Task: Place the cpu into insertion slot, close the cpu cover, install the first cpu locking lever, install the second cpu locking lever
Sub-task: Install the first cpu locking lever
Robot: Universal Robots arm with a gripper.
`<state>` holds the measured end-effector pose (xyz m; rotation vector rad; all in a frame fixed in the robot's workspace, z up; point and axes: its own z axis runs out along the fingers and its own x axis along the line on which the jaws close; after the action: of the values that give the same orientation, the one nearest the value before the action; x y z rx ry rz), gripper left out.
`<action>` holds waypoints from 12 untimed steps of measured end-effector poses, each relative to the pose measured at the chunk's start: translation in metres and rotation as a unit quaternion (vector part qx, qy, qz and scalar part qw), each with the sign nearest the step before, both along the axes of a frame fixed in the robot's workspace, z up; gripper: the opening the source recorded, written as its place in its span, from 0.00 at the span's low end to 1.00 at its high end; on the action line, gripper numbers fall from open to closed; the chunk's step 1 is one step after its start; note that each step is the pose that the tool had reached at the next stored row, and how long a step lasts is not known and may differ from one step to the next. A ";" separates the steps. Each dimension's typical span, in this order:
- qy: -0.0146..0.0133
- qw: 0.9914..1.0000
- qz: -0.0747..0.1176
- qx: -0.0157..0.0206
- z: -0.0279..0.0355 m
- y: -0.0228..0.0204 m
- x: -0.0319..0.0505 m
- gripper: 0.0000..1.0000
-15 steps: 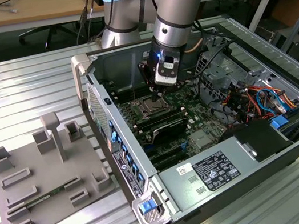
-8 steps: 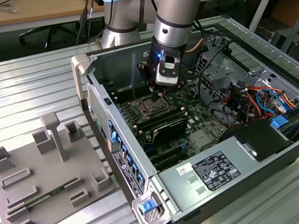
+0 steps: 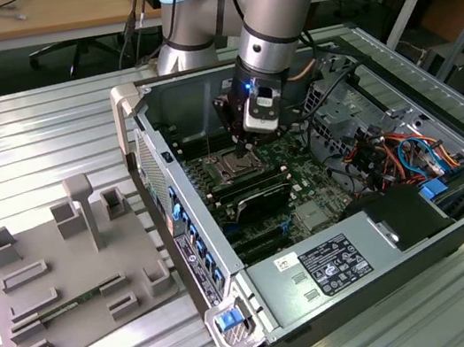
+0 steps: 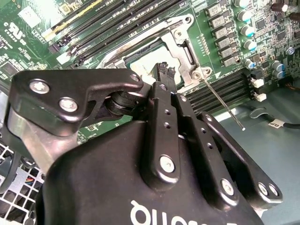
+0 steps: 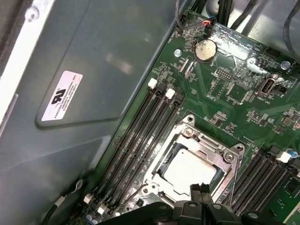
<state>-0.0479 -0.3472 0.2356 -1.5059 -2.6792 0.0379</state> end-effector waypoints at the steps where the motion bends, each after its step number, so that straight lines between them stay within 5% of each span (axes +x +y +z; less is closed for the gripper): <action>1: 0.000 1.000 0.004 0.000 0.0000 0.0000 0.0000 0.11; 12: 0.000 1.000 0.031 0.000 0.0000 0.0000 0.0000 0.11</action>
<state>-0.0479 -0.3472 0.2356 -1.4236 -2.7247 0.0410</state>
